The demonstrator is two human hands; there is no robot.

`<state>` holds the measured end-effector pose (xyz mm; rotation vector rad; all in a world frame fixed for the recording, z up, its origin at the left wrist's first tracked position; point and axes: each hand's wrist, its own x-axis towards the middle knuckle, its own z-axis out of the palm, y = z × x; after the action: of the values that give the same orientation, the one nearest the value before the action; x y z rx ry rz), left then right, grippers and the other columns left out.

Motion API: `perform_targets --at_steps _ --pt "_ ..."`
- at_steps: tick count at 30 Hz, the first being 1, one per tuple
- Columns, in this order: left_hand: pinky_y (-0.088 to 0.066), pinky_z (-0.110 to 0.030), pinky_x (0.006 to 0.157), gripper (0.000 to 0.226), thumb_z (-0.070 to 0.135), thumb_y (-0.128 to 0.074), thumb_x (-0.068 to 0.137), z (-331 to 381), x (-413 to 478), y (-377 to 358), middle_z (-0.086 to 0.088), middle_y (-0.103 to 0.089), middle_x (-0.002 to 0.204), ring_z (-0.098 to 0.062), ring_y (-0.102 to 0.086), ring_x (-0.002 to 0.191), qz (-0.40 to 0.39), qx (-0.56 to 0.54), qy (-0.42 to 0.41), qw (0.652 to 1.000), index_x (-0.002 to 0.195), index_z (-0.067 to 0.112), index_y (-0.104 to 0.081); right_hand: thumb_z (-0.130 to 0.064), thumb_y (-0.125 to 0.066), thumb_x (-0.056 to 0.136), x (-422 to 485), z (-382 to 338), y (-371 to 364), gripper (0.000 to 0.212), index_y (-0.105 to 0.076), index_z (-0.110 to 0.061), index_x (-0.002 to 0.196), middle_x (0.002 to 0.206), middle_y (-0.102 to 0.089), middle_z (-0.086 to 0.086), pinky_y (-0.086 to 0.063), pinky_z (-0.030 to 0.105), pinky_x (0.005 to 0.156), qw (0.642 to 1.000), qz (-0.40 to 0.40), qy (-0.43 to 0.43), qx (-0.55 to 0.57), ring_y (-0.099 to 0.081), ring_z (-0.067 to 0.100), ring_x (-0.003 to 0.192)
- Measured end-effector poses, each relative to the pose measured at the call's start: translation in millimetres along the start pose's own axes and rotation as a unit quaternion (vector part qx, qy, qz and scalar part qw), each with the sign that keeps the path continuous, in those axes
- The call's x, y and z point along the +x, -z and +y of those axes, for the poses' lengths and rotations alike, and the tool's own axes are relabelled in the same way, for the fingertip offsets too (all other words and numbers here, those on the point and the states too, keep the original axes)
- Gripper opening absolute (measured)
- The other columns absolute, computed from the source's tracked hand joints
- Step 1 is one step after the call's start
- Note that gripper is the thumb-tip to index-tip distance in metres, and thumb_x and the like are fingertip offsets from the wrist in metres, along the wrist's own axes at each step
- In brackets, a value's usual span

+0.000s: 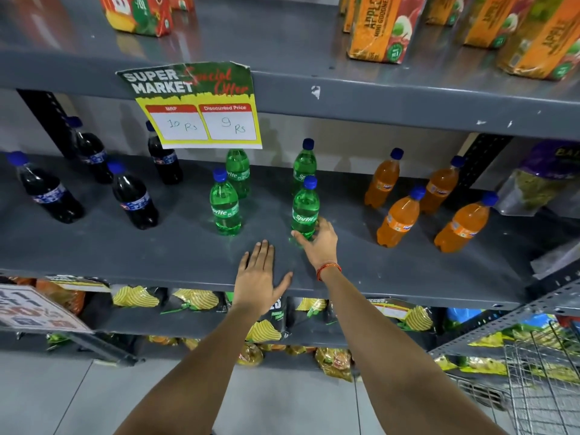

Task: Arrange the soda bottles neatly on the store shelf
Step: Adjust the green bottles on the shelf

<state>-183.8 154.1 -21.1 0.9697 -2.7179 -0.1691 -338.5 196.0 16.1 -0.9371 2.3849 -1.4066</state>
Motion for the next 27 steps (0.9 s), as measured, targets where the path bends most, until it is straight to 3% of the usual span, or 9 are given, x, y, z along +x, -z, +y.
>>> perform_targets --at_steps 3,7,24,27 --pt "-0.018 -0.043 0.114 0.073 0.053 -0.039 0.090 0 0 -1 -0.016 -0.032 0.150 -0.026 -0.026 0.139 0.008 -0.011 0.002 1.000 0.140 0.001 -0.028 -0.025 -0.079 0.071 -4 0 -2 0.053 -0.054 -0.004 0.112 0.110 -0.060 0.016 -0.048 0.041 0.093 0.999 0.013 -0.009 0.033 -0.057 0.029 0.104" --pt "-0.017 -0.042 0.115 0.074 0.055 -0.035 0.091 -1 0 -2 -0.015 -0.029 0.151 -0.025 -0.023 0.140 0.003 -0.004 0.004 1.000 0.142 0.002 -0.026 -0.025 -0.079 0.071 -8 3 -5 0.054 -0.054 -0.004 0.114 0.112 -0.060 0.016 -0.048 0.047 0.094 0.999 0.021 -0.010 0.045 -0.057 0.030 0.106" --pt "-0.025 -0.045 0.111 0.073 0.053 -0.040 0.089 1 -1 5 -0.018 -0.039 0.145 -0.028 -0.034 0.136 -0.004 -0.006 0.003 1.000 0.138 -0.001 -0.033 -0.023 -0.080 0.070 -7 5 -7 0.056 -0.053 -0.004 0.116 0.113 -0.059 0.016 -0.049 0.043 0.094 0.999 0.021 0.003 0.050 -0.057 0.029 0.105" --pt "-0.027 -0.045 0.111 0.073 0.053 -0.037 0.089 -2 -2 5 -0.018 -0.040 0.145 -0.028 -0.034 0.136 0.001 -0.002 -0.009 1.000 0.137 -0.001 -0.035 -0.025 -0.081 0.069 -15 13 4 0.053 -0.055 -0.006 0.111 0.110 -0.059 0.014 -0.052 0.038 0.084 0.994 0.079 -0.014 0.074 -0.059 0.025 0.097"
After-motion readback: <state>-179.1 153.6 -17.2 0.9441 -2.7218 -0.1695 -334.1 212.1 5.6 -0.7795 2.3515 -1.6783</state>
